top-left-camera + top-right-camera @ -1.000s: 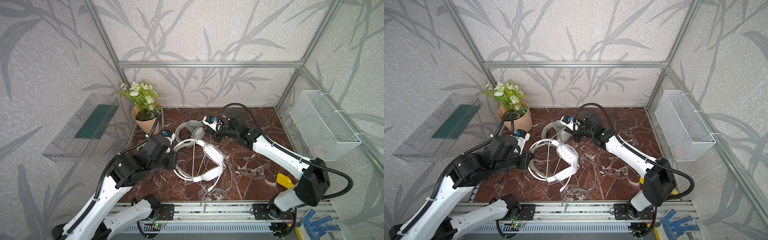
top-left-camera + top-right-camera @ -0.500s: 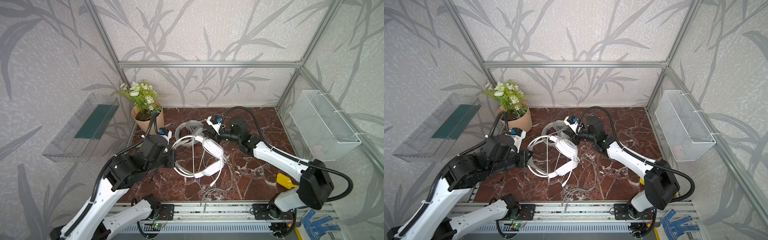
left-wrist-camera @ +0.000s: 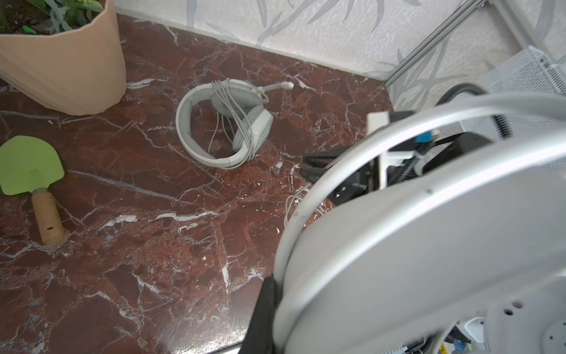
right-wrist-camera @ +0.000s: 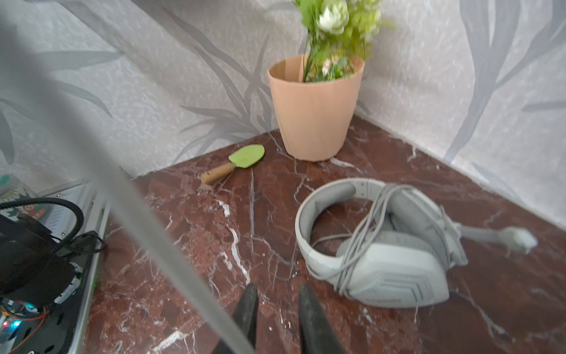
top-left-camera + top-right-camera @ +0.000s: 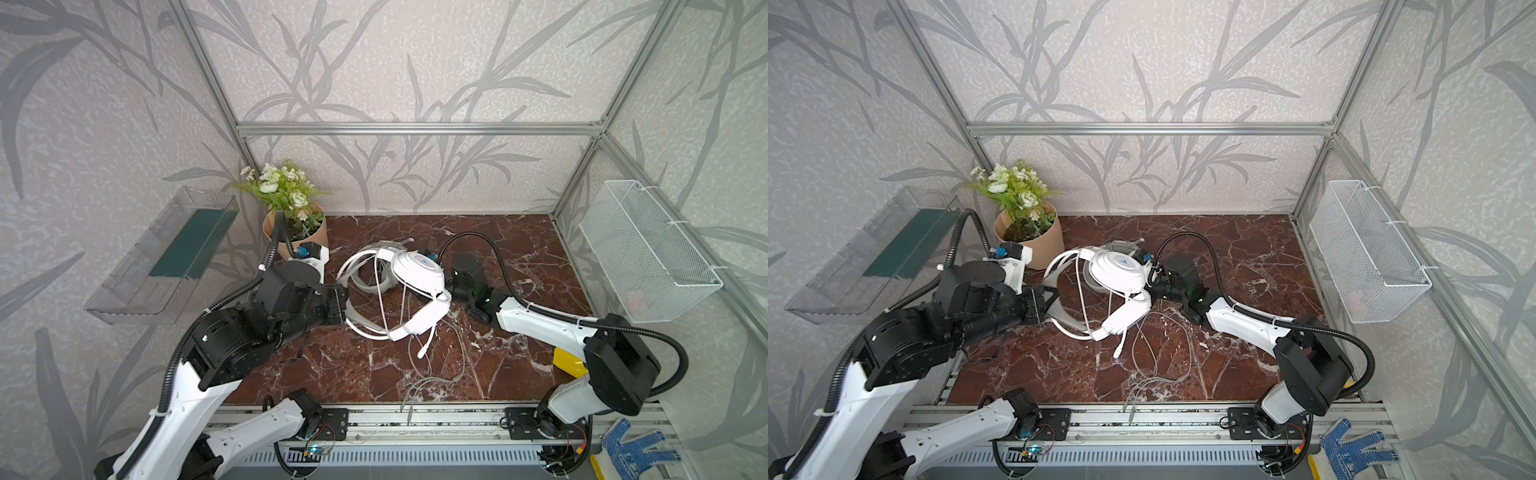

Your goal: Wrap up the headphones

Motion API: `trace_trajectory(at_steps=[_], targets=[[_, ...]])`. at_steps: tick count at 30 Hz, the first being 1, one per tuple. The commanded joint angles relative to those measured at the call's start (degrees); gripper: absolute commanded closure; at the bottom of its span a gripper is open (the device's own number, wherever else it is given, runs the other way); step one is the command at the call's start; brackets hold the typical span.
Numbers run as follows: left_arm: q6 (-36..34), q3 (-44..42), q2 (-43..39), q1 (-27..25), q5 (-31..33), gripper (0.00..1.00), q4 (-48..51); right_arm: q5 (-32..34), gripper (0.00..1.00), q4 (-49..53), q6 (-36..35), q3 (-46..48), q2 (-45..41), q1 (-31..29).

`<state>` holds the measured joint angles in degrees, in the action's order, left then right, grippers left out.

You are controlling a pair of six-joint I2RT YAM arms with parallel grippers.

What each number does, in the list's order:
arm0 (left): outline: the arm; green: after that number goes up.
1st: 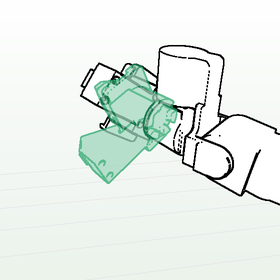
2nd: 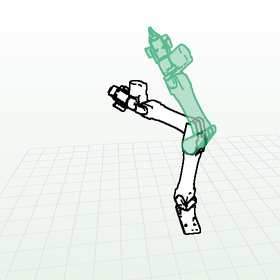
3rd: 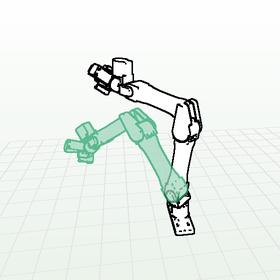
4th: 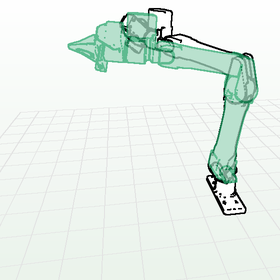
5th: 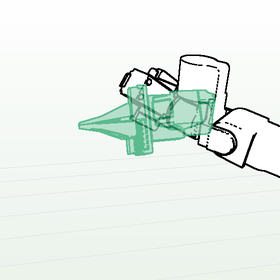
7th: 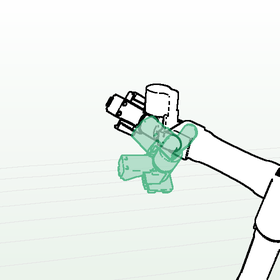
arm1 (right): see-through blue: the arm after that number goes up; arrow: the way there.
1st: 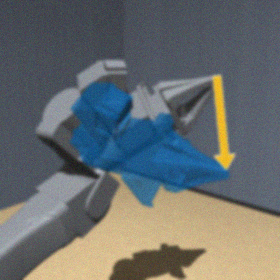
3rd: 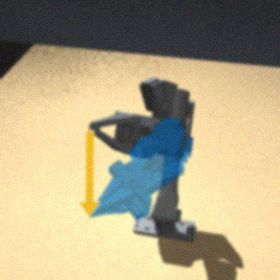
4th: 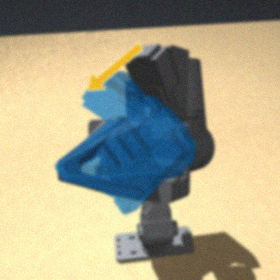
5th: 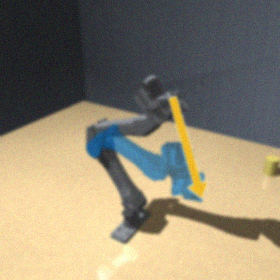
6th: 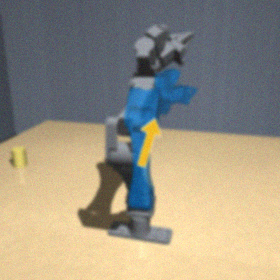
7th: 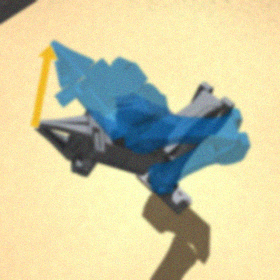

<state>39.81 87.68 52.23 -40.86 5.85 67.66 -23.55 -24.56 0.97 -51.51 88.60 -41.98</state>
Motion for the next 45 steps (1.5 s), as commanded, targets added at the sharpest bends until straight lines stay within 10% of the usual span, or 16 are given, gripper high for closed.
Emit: trace_trajectory(at_steps=[1,31,45], targets=[[3.90,2.84,0.17,-0.10,1.03,1.00,-3.51,1.61,0.68,-6.74,3.80,2.22,0.87,-0.30],[1.76,13.35,8.24,0.43,6.48,1.00,3.40,16.36,0.22,-35.95,11.09,21.11,8.87,-9.67],[1.85,14.45,8.67,0.62,6.61,1.00,3.36,17.50,0.40,-36.33,10.80,19.86,16.26,-9.70]])
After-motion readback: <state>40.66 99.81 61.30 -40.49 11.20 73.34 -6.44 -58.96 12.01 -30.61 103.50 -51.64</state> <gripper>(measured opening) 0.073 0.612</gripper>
